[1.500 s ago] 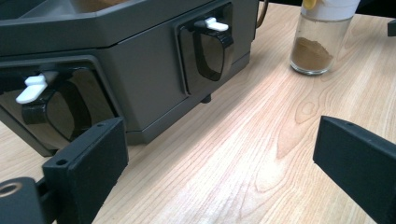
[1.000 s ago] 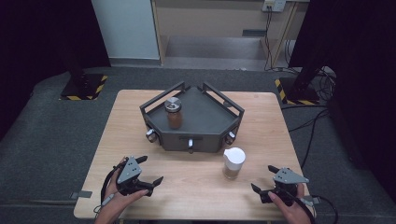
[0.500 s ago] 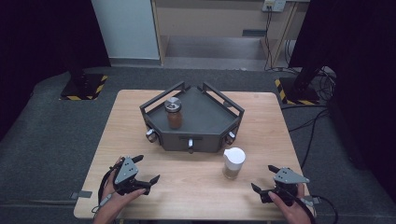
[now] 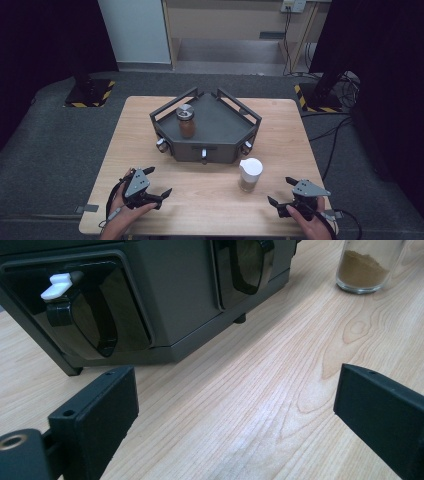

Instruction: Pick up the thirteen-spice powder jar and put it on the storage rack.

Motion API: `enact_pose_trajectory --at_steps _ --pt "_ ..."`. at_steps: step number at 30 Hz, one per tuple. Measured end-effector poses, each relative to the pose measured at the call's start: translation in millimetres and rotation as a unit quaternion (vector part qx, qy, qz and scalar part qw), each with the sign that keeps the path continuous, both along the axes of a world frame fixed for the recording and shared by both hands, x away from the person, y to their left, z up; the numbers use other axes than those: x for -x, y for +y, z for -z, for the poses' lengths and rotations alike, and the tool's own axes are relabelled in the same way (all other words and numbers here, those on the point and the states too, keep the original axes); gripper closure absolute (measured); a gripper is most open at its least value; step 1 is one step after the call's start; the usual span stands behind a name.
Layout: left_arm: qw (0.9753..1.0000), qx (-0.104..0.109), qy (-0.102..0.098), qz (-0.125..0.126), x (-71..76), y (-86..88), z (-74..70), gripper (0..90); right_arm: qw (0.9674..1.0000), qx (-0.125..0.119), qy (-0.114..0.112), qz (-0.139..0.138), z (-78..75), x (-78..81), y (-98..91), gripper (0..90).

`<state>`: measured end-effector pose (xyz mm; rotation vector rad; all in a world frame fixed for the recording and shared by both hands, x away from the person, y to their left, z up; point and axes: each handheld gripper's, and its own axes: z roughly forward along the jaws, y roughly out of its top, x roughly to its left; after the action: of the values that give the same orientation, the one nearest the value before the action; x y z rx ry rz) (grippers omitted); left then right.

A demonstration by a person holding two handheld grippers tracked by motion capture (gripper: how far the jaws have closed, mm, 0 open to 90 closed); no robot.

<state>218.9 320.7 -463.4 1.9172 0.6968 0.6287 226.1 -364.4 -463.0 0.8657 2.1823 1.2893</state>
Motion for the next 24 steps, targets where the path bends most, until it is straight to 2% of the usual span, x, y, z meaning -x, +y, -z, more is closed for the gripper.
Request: enact_pose_trajectory --at_steps 2,6,12,17,24 --pt "1.0 -0.007 0.001 0.003 -0.7 -1.3 -0.4 3.5 1.0 0.001 0.003 -0.004 -0.9 -1.7 0.7 2.4" --pt "0.9999 -0.008 0.003 0.007 -2.2 -3.4 0.6 3.2 0.9999 -0.003 0.008 -0.01 -5.4 -5.8 2.7 2.2" --pt "0.9998 -0.014 0.004 0.011 -2.3 -7.0 -0.4 3.1 0.9995 0.011 0.016 -0.026 -19.7 -12.4 5.0 2.4" --pt "0.9996 -0.023 0.004 0.014 -2.2 -8.7 -1.1 3.0 0.9991 0.013 0.019 -0.035 -27.5 -17.0 7.2 2.8" --pt "0.9998 -0.016 0.001 0.012 -0.5 -5.8 -1.2 2.9 0.9987 0.015 0.022 -0.043 -35.0 -24.5 15.2 3.9"
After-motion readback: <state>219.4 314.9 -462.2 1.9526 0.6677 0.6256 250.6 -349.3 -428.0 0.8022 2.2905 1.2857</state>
